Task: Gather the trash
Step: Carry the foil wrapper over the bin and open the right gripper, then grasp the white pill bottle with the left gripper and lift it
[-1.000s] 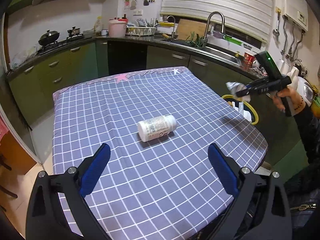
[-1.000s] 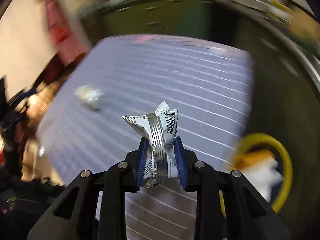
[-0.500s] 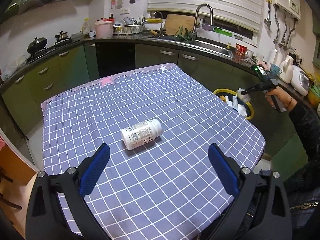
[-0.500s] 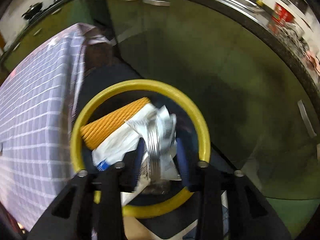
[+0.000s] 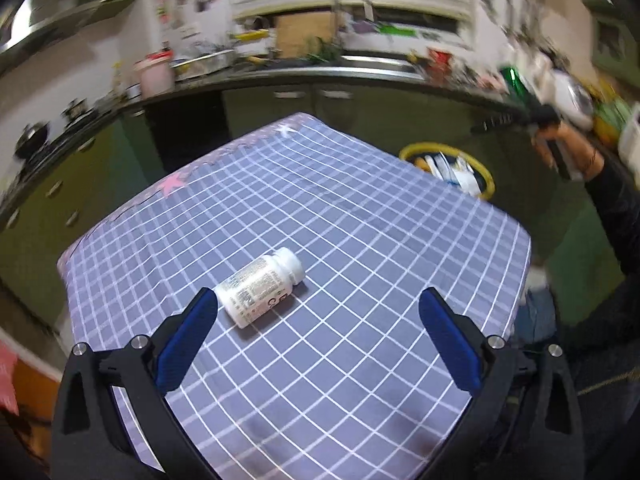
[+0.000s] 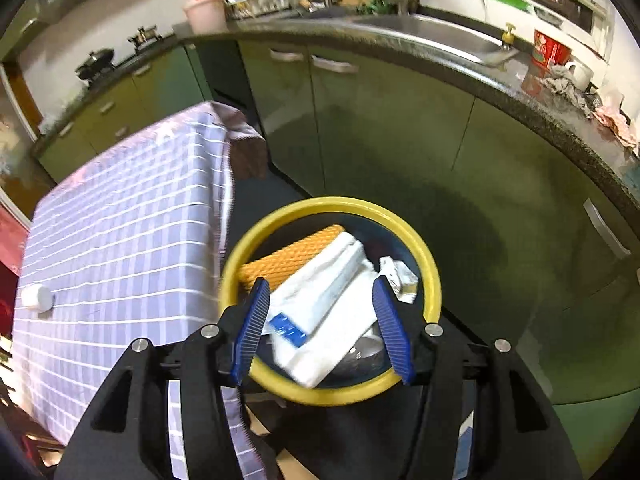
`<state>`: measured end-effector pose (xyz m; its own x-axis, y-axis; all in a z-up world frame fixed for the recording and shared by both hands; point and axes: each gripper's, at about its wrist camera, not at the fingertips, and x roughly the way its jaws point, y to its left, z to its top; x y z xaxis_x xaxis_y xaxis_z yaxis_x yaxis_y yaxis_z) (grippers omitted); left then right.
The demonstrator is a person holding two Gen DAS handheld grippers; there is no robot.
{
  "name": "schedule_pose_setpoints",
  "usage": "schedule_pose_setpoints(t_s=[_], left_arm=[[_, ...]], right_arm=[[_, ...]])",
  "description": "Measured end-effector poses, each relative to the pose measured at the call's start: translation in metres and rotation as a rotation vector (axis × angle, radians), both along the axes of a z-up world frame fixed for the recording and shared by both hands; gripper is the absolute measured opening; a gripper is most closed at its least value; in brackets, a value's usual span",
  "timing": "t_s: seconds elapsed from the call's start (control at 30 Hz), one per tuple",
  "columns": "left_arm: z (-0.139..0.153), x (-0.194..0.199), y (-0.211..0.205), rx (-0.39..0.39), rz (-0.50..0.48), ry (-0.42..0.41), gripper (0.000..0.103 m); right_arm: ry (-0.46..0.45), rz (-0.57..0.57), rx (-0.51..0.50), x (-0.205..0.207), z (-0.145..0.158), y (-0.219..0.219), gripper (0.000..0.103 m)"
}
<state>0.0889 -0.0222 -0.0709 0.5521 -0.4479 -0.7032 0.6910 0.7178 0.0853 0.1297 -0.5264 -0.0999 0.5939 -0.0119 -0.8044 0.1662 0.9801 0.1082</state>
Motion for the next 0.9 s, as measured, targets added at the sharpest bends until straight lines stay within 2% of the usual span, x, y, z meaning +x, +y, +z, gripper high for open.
schedule_pose_setpoints(t_s=[0.1,0.2,0.27,0.37,0.43,0.53,0.6,0.73,0.8,0.87,0.9], left_arm=[[-0.011,0.012,-0.013,0.087,-0.106,-0.001,0.096],[-0.026,0.034,-0.027,0.179,-0.209,0.03,0.096],[-0.034,0.047,-0.033,0.214,-0.24,0.039,0.096],[-0.04,0.073,-0.037,0.224,-0.281,0.057,0.096],[-0.045,0.087,-0.037,0.213,-0.333,0.1,0.096],[-0.058,0.101,-0.038,0.246,-0.395,0.164,0.096],[-0.067,0.108,-0.038,0.277,-0.404,0.193,0.096],[-0.076,0.119,-0.033,0.283,-0.428,0.223,0.095],[-0.078,0.122,-0.031,0.286,-0.444,0.23,0.087],[-0.081,0.125,-0.03,0.301,-0.447,0.234,0.071],[-0.083,0.129,-0.031,0.311,-0.444,0.234,0.068]], right_arm=[[-0.016,0.001,0.018,-0.01,0.003,0.008,0.058],[0.008,0.001,0.027,-0.017,-0.006,0.018,0.058],[0.022,0.006,0.031,-0.02,-0.014,0.02,0.058],[0.038,0.012,0.046,-0.021,-0.023,0.022,0.058],[0.051,0.016,0.055,-0.018,-0.027,0.023,0.058],[0.068,0.017,0.063,-0.016,-0.031,0.022,0.058],[0.075,0.012,0.064,-0.015,-0.032,0.021,0.058],[0.084,0.013,0.071,-0.012,-0.034,0.021,0.059],[0.09,0.016,0.071,-0.009,-0.035,0.023,0.059],[0.095,0.022,0.077,-0.007,-0.036,0.025,0.059],[0.096,0.024,0.079,-0.006,-0.036,0.025,0.059]])
